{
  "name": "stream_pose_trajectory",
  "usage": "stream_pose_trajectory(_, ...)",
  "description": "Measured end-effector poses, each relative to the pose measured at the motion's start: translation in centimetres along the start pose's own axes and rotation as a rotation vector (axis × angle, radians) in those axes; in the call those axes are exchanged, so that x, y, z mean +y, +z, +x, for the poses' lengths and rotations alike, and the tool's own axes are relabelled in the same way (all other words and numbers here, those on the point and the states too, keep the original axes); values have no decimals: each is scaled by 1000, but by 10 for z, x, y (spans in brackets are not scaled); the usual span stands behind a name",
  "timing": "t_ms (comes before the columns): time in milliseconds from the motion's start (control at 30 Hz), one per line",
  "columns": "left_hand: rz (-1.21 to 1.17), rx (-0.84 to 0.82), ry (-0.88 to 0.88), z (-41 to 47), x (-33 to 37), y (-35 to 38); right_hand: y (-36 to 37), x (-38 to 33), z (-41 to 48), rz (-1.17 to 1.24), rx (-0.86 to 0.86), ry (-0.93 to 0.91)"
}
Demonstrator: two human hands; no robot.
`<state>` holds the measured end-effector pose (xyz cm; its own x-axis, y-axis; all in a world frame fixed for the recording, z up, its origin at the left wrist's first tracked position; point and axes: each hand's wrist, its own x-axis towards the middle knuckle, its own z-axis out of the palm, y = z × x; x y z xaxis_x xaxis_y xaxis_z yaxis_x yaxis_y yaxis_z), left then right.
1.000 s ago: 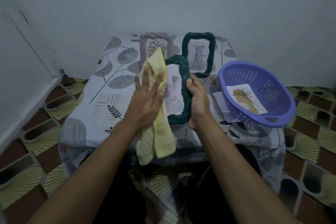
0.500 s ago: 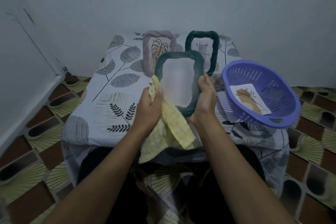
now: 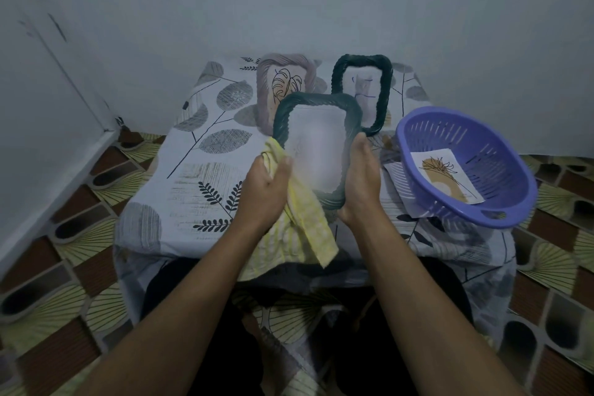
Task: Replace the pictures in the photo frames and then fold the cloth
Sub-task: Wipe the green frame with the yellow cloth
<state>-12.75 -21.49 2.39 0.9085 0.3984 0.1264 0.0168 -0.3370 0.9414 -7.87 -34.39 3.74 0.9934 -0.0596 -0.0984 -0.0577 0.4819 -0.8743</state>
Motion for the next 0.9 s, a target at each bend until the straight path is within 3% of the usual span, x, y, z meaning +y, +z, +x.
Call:
stream_pose_trajectory(200,122,121,-12,3,-2,-1,2,-1,-6,-45,-48,25)
stream_pose_trajectory(333,171,-9,27,16,-7,-3,9,1,-10,-167,-61,-40)
stream_pose_trajectory(433,347,-13,142,32,-7,-11,12,3,-12,-193,-110,-58)
stream_pose_trajectory(533,610,11,374,35,-3,-13,14,4,-12,-214,-146,-69)
stream_pose_trajectory(600,711,-71,504,23,1,-8,16,2,-10,-229,-144,-72)
stream_pose_trajectory(700,703,-280,662,-5,-5,1,17,-4,-3,-223,-108,-72)
stream_pose_trajectory(767,703,-333,765,-14,-16,2,16,-5,-1,-228,-80,-68)
stream_pose_trajectory(833,773,-267,723,-6,-20,0,15,-1,-3,-245,-84,-54)
stream_pose_trajectory(900,812,-144,526,10,-15,-3,16,4,-10,-269,-116,-50)
